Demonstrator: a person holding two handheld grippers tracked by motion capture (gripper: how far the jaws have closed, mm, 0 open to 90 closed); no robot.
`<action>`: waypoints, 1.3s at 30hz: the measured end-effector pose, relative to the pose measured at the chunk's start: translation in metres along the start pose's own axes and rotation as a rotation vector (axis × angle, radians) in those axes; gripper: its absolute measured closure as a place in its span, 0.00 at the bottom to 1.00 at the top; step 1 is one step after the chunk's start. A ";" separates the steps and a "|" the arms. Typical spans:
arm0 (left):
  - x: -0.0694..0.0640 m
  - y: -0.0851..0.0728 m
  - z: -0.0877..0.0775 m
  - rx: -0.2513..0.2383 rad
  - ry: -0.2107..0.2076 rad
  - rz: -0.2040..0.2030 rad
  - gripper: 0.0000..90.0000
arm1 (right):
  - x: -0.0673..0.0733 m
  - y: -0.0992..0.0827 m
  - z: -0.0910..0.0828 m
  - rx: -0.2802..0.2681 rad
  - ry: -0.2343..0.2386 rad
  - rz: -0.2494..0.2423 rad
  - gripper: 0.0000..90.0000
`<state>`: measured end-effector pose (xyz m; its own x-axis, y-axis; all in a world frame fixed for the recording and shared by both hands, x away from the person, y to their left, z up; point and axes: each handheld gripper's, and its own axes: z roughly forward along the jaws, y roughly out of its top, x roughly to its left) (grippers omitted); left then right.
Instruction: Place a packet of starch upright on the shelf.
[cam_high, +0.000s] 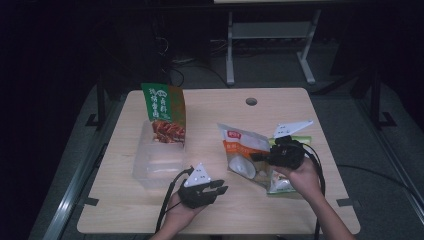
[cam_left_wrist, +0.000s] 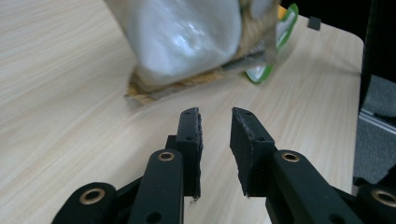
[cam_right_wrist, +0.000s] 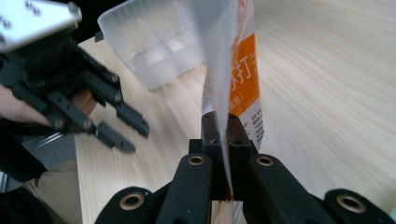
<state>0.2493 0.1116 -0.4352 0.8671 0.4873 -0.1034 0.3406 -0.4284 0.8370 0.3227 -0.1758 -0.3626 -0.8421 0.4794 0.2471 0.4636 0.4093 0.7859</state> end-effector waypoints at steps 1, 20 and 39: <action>-0.002 -0.001 -0.001 0.005 -0.002 0.005 0.79 | 0.002 0.004 0.001 0.000 0.002 -0.008 1.00; -0.013 -0.009 -0.005 -0.022 -0.010 0.011 0.72 | 0.029 0.075 0.026 -0.006 0.028 -0.117 1.00; -0.014 -0.010 -0.005 -0.017 -0.025 0.033 0.68 | 0.045 0.132 0.077 -0.008 0.080 -0.181 1.00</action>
<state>0.2317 0.1132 -0.4395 0.8864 0.4543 -0.0890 0.3060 -0.4306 0.8491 0.3671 -0.0407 -0.2914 -0.9309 0.3353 0.1447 0.3001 0.4767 0.8263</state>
